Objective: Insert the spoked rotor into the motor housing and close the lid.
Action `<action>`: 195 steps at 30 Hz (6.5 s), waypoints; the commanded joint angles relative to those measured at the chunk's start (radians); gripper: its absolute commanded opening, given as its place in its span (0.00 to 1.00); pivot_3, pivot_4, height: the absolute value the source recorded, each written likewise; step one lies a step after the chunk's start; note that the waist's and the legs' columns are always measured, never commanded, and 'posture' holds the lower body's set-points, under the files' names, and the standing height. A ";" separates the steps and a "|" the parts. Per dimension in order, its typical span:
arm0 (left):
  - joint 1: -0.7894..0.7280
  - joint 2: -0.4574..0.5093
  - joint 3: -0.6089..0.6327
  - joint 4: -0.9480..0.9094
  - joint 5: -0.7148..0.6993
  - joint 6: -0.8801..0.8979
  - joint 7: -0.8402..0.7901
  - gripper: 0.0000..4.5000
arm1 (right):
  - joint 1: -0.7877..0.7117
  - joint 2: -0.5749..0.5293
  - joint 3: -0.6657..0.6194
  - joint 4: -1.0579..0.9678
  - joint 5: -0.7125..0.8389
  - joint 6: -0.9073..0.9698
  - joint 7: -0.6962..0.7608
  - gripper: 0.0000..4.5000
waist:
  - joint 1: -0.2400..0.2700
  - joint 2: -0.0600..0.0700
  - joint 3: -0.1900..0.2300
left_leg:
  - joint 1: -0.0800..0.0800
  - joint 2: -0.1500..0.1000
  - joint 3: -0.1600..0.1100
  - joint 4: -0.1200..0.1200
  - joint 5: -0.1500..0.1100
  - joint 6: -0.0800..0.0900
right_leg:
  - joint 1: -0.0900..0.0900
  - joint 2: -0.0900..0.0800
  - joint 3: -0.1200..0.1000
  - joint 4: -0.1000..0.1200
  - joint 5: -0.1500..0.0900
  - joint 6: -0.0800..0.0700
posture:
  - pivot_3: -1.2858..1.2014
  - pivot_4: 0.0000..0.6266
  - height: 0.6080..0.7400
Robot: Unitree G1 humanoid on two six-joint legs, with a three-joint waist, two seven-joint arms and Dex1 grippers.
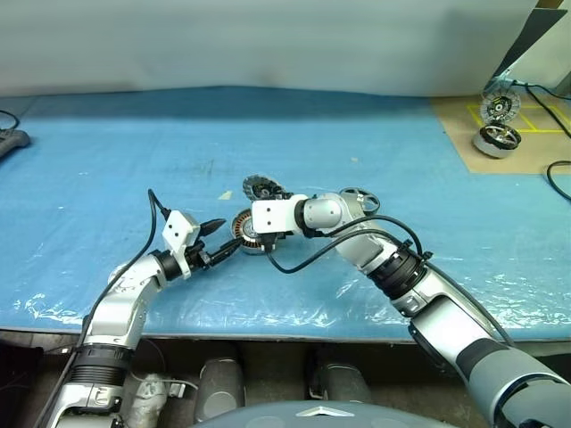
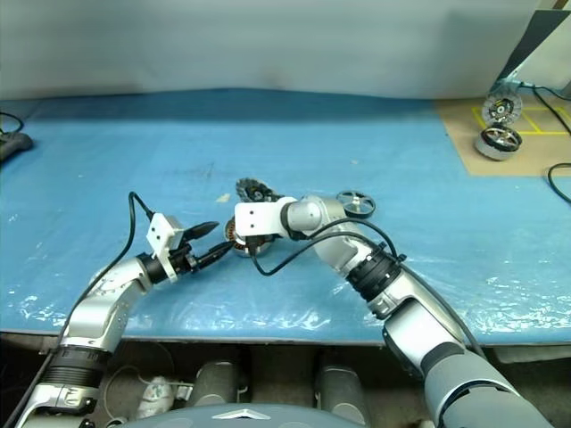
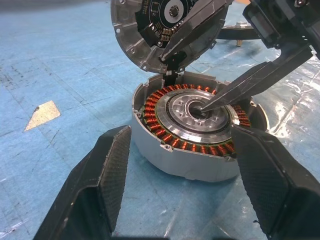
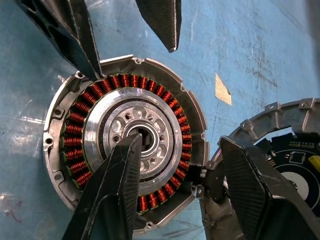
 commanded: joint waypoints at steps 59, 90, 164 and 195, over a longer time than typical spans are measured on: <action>-0.006 -0.012 -0.010 -0.078 -0.003 0.033 0.021 0.75 | -0.059 0.046 -0.018 0.101 -0.070 -0.241 0.222 0.01 | -0.003 0.000 0.000 | 0.003 0.002 0.002 -0.003 -0.002 0.002 | -0.001 0.002 0.004 0.002 -0.002 -0.003 | 0.52 0.24 1.00; -0.030 -0.007 -0.009 -0.020 -0.005 0.013 -0.006 0.75 | -0.057 0.031 -0.014 0.057 -0.037 -0.226 0.208 0.01 | -0.004 0.000 0.001 | 0.001 0.003 0.002 -0.002 -0.002 0.002 | -0.003 0.002 0.001 0.002 -0.002 -0.005 | 0.52 0.24 1.00; -0.034 -0.010 -0.009 0.135 0.007 -0.127 -0.077 0.75 | -0.044 0.014 -0.037 0.074 0.048 -0.216 0.188 0.01 | -0.005 0.000 0.001 | 0.004 0.003 0.002 0.000 -0.002 0.002 | -0.002 0.002 0.002 0.006 -0.002 -0.005 | 0.52 0.24 1.00; 0.009 -0.010 0.023 0.143 -0.019 -0.163 -0.091 0.75 | -0.230 0.049 -0.037 0.212 0.039 -0.374 0.290 0.01 | -0.003 0.000 0.001 | 0.004 0.003 0.002 0.000 -0.002 0.002 | -0.002 0.002 0.002 0.005 -0.002 -0.005 | 0.52 0.24 1.00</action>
